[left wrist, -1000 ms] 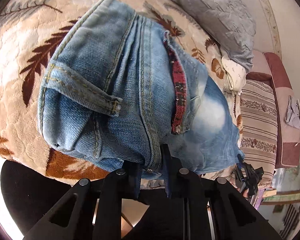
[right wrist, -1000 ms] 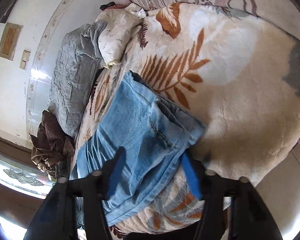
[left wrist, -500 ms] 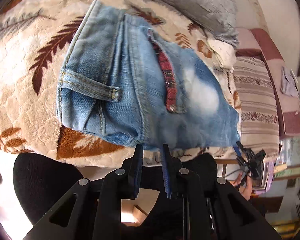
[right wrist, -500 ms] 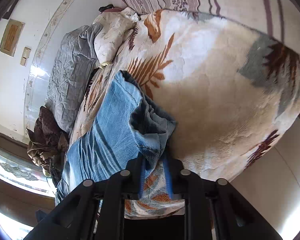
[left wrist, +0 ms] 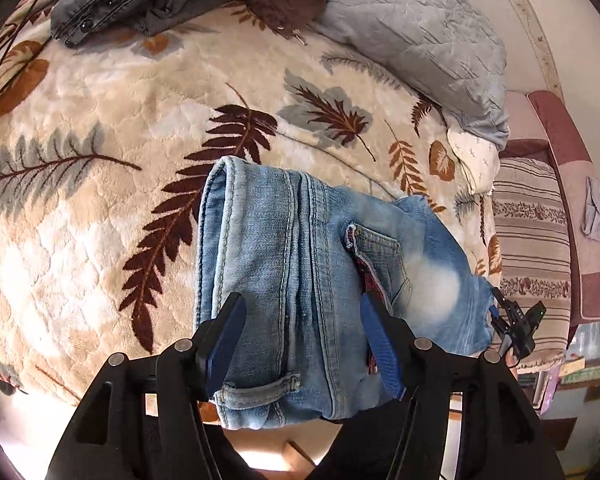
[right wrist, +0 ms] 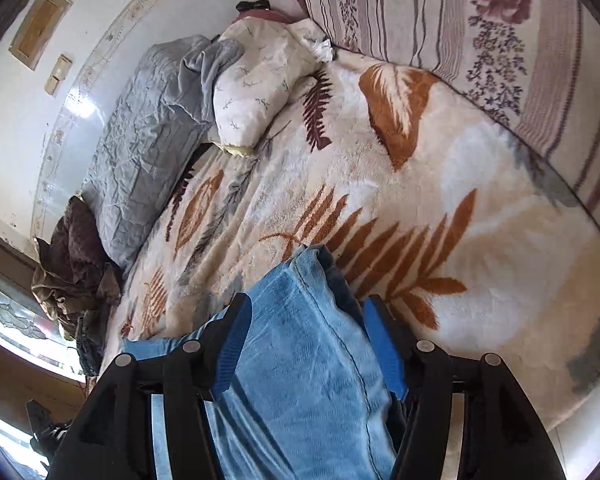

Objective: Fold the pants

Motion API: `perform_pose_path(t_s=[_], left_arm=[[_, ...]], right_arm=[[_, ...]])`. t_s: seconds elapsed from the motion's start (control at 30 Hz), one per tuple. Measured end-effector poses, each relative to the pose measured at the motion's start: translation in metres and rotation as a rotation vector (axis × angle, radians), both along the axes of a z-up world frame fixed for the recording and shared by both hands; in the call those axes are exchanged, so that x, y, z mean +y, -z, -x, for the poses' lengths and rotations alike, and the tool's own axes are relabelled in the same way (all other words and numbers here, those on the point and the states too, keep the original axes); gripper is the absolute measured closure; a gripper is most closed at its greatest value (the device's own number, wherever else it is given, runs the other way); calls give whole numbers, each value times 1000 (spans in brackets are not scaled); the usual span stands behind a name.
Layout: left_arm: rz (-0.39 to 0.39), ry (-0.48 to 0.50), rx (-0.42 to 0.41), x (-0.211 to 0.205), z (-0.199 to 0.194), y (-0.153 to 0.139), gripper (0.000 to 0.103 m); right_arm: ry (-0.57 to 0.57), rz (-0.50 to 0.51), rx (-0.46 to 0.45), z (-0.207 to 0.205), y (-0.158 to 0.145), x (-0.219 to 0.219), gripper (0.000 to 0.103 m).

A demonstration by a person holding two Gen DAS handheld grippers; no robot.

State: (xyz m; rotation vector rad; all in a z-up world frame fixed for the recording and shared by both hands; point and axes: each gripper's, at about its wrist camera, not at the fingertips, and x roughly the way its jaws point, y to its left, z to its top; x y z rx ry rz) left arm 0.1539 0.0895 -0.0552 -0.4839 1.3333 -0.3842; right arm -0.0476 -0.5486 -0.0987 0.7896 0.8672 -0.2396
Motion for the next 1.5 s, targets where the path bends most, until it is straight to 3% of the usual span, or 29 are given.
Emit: perform_pose_path(t_s=[0.07, 0.17, 0.23, 0.3, 0.4, 0.47, 0.5, 0.53, 0.6, 0.73, 0.93, 0.97, 1.0, 1.03, 1.07, 1.13, 1.2, 1.23, 1.3, 1.37, 1.43, 1.5], left_arm=[[11, 39, -16, -15, 1, 0, 72], [-67, 83, -37, -34, 7, 12, 73], [-97, 96, 5, -40, 11, 29, 80], [-48, 68, 35, -35, 16, 35, 83], [7, 54, -29, -22, 15, 16, 83], [-5, 39, -89, -13, 11, 0, 68], [-18, 27, -109, -9, 7, -5, 60], [-23, 17, -121, -6, 0, -8, 44], [-16, -6, -103, 0, -13, -3, 39], [66, -34, 1, 10, -26, 23, 39], [177, -21, 75, 13, -42, 60, 40], [191, 2, 87, 10, -41, 64, 43], [207, 24, 89, 7, -39, 65, 48], [215, 45, 74, 5, -36, 64, 56], [203, 60, 46, 2, -35, 62, 61], [130, 68, -1, -6, -39, 63, 73], [75, 76, 19, -14, -50, 75, 82], [56, 63, 59, -16, -55, 84, 83], [77, 37, 103, -12, -58, 91, 83], [83, 30, 58, -1, -49, 76, 83], [83, 30, -2, 12, -32, 52, 82], [92, 20, -59, 22, -8, 27, 71]], right_arm=[[-76, 63, 12, -17, -3, 10, 102], [-70, 171, -61, -18, -27, 16, 101], [-57, 186, 40, -25, -11, 6, 101], [-64, 192, 131, -31, 5, 5, 99], [4, 273, 89, -23, -23, 13, 81], [10, 281, 7, -23, -48, 25, 76], [-15, 249, -40, -27, -58, 34, 69], [-64, 193, -72, -37, -63, 45, 57], [-205, 77, -97, -66, -66, 82, 43], [-480, -56, -73, -133, -46, 184, 43], [-659, 3, 89, -212, 6, 292, 43], [-691, 16, 122, -217, 13, 304, 43], [-738, 43, 142, -218, 16, 315, 57], [-786, 119, 147, -215, 12, 325, 90], [-820, 190, 128, -208, 3, 333, 90], [-818, 236, 61, -198, -15, 333, 91], [-756, 262, 34, -201, -20, 326, 96], [-731, 308, 71, -207, -13, 325, 102], [-722, 338, 188, -220, 14, 326, 101], [-675, 377, 226, -218, 16, 324, 100], [-630, 284, 130, -200, -5, 310, 95], [-607, 157, 38, -168, -29, 295, 89]])
